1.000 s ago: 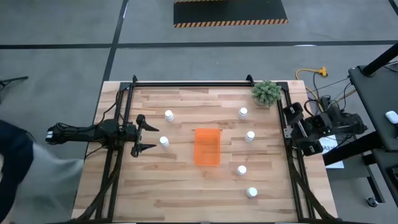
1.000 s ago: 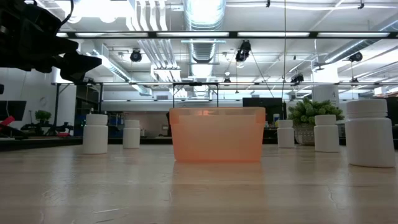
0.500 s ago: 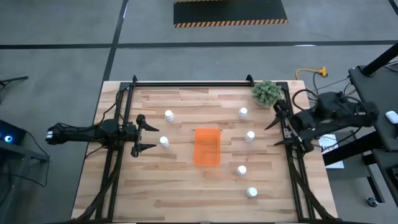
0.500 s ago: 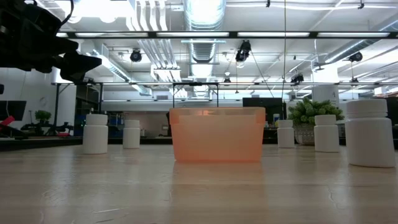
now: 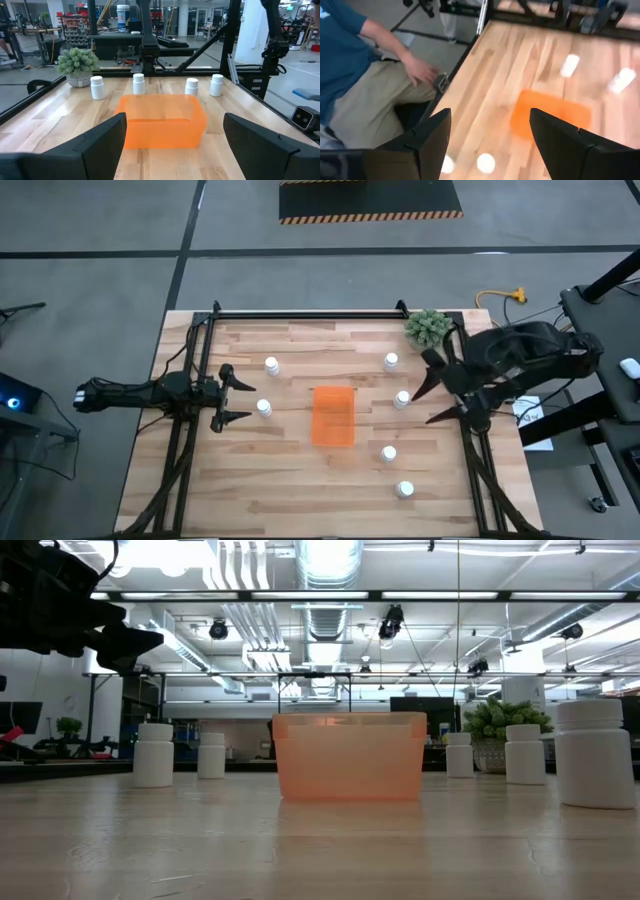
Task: Pick and place pill bottles into a basket
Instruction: Put the white pill bottle into the orange bin
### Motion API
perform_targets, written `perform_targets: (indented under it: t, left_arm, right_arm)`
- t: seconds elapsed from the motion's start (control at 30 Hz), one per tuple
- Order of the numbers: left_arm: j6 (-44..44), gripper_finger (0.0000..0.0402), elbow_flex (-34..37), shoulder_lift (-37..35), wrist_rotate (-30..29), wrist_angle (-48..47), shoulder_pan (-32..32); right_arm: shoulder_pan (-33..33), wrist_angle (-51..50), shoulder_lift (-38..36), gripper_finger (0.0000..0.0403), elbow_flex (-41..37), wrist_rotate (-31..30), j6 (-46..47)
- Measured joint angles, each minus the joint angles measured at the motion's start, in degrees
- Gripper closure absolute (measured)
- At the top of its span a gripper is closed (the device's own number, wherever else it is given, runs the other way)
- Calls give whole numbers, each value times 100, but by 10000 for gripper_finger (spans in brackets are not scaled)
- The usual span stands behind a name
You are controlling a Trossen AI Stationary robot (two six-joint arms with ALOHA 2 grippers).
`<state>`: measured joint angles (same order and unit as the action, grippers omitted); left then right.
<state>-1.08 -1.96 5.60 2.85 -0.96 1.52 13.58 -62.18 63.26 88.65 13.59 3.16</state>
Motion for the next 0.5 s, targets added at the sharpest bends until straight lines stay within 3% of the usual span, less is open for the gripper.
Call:
perform_targets:
  t: [0.27,0.5]
  left_arm:
    - [0,87,-1,-1,1,0,0]
    - [0,87,0,0,0,0,0]
  right_arm:
    - [398,-823,573,142,257,-3,770]
    - [1174,-922,978,142,260,-5,1080]
